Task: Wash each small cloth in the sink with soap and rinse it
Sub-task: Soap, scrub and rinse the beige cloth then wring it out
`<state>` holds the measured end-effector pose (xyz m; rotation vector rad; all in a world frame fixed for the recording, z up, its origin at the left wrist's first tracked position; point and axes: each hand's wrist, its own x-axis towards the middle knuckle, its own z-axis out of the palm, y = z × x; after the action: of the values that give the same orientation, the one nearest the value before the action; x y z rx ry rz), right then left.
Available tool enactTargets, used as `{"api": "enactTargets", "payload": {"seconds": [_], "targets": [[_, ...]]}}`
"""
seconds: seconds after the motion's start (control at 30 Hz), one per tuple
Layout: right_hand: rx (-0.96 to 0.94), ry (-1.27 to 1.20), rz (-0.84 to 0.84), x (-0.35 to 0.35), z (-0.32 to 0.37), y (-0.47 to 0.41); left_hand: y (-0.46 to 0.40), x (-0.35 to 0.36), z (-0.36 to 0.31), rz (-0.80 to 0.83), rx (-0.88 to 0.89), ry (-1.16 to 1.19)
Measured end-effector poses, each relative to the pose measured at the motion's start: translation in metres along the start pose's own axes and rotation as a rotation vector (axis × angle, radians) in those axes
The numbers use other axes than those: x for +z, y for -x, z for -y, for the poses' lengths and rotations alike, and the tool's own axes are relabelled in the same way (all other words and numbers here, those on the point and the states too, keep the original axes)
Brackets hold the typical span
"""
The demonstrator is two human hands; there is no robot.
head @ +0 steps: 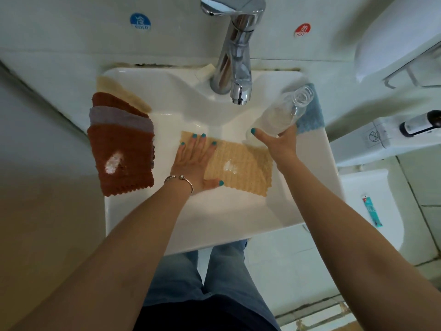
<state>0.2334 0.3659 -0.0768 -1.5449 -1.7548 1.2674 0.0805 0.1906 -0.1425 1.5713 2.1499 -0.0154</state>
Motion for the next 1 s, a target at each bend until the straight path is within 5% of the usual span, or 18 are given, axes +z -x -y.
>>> {"api": "enactTargets", "payload": {"seconds": [0.47, 1.0], "targets": [[0.136, 0.014, -0.02, -0.003, -0.024, 0.024, 0.001, -0.001, 0.002, 0.004, 0.005, 0.008], [-0.158, -0.067, 0.14, -0.025, 0.054, 0.124, 0.005, -0.005, 0.0, 0.005, -0.025, 0.079]]}}
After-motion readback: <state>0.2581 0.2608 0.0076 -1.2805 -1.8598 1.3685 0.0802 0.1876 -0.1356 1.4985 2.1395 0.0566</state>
